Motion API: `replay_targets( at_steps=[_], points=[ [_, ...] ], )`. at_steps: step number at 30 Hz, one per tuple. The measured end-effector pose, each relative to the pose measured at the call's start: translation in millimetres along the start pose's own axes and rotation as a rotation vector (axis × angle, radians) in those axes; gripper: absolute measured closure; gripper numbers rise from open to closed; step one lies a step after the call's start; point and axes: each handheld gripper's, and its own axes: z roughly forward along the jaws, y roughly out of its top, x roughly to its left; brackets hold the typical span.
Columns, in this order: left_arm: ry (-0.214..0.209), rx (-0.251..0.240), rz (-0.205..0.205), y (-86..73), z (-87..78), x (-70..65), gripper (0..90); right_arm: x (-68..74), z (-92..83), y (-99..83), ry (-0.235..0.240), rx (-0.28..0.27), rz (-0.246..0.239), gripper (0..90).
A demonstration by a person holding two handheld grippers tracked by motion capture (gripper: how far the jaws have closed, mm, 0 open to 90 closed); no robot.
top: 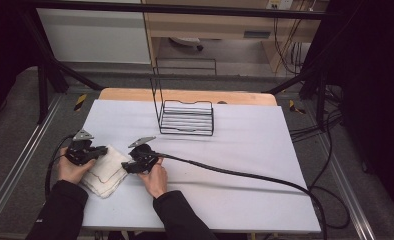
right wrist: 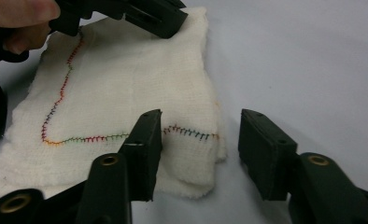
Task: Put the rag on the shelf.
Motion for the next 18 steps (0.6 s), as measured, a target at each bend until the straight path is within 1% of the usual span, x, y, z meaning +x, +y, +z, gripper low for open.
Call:
replay_targets(
  at_steps=[1,2,3,5,7,8,9,10,11,12,13,15,18],
  points=[
    [-0.004,-0.005,-0.014,-0.3,-0.1,0.4,84.1,0.9,0.8,0.4,0.006,0.005,-0.003,53.1],
    [-0.004,-0.005,-0.014,-0.3,-0.1,0.4,84.1,0.9,0.8,0.4,0.006,0.005,-0.003,53.1],
    [-0.006,-0.008,-0.021,-0.5,-0.2,0.6,84.1,1.6,1.5,0.9,0.007,0.007,-0.009,55.3],
    [-0.008,-0.009,-0.025,-0.5,-0.5,1.2,84.2,3.1,2.3,1.2,0.014,0.010,-0.003,58.3],
    [-0.010,-0.010,-0.028,-0.6,-0.7,1.6,84.3,3.9,2.4,0.7,0.026,0.013,0.017,64.7],
    [-0.011,-0.010,-0.030,-0.6,-0.8,1.6,84.3,3.9,2.4,0.7,0.026,0.013,0.017,64.7],
    [-0.011,-0.011,-0.029,-0.6,-1.0,1.7,84.3,3.9,3.1,0.7,0.045,0.013,0.043,71.4],
    [-0.011,-0.012,-0.030,-0.6,-1.1,1.7,84.3,3.8,3.2,0.7,0.053,0.013,0.054,73.8],
    [-0.012,-0.014,-0.032,-0.7,-1.2,1.8,84.3,3.7,3.2,0.9,0.059,0.010,0.056,76.2],
    [-0.013,-0.016,-0.032,-0.8,-1.6,2.0,84.3,3.7,3.2,0.9,0.059,0.010,0.056,76.2],
    [-0.015,-0.017,-0.035,-0.9,-2.0,2.4,84.4,4.5,1.5,1.4,0.055,0.001,0.049,78.5],
    [-0.022,-0.027,-0.041,-1.4,-3.0,2.8,84.4,6.4,-1.5,2.2,0.050,-0.014,0.042,79.5],
    [-0.037,-0.054,-0.049,-0.9,-6.5,2.2,84.4,8.3,-6.3,4.5,0.052,-0.023,0.035,79.9]
  ],
)
